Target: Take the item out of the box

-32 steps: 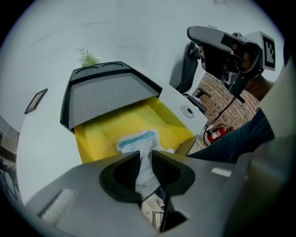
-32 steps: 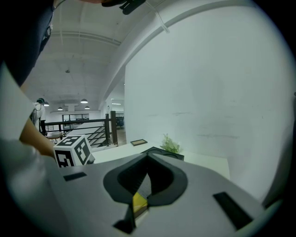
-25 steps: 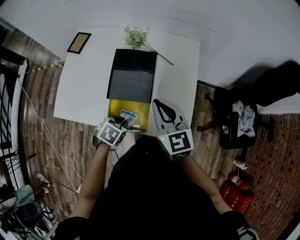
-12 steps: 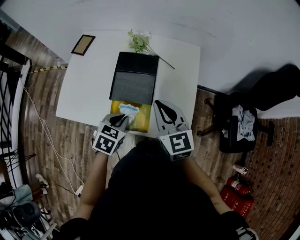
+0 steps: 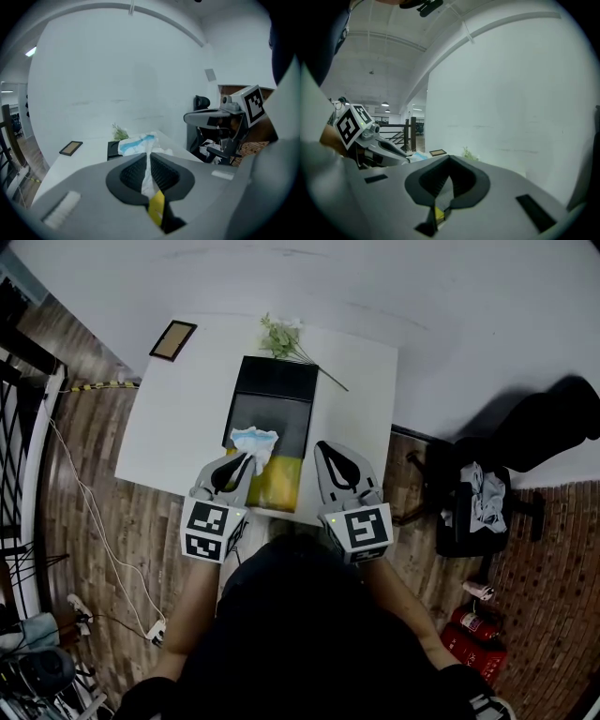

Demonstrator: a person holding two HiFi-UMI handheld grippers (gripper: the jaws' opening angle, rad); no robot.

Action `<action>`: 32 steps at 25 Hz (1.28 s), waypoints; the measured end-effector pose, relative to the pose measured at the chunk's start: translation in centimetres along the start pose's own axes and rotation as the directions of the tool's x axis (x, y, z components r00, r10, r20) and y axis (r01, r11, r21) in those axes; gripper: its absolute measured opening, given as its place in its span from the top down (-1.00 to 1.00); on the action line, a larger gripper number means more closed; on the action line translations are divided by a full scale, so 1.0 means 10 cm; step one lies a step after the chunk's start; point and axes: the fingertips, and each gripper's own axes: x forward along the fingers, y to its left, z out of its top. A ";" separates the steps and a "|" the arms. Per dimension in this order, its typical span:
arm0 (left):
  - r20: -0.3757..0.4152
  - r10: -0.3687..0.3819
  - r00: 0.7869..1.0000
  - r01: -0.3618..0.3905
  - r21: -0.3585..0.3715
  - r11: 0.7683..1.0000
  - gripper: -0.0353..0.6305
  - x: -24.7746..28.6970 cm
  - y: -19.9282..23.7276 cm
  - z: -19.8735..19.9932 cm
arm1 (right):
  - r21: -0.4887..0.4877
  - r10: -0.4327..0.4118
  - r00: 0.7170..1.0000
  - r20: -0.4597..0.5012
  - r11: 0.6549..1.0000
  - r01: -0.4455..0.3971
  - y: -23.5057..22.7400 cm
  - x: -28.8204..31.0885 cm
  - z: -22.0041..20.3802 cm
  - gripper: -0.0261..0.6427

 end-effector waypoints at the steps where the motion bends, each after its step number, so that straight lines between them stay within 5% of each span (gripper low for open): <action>1: 0.032 0.013 0.999 -0.013 -0.001 1.000 0.79 -0.03 0.02 0.08 | 0.001 -0.004 1.000 0.004 1.000 0.004 -0.01 -0.01 0.03 0.89; 8: 0.223 0.105 0.969 -0.108 0.002 0.994 0.79 -0.25 0.13 0.57 | -0.011 -0.046 0.998 0.053 0.999 0.046 -0.11 -0.10 0.31 0.89; 18: 0.453 0.191 0.871 -0.211 -0.007 0.977 0.79 -0.69 0.19 1.30 | -0.036 -0.066 0.978 0.197 0.997 0.074 -0.18 -0.24 0.97 0.89; 25: 0.546 0.229 0.806 -0.241 -0.050 0.969 0.79 -0.96 0.23 1.77 | -0.047 -0.084 0.952 0.293 0.994 0.102 -0.18 -0.35 1.41 0.89; 32: 0.576 0.222 0.787 -0.245 -0.039 0.969 0.79 -1.12 0.24 2.09 | -0.044 -0.113 0.937 0.332 0.990 0.135 -0.18 -0.42 1.70 0.89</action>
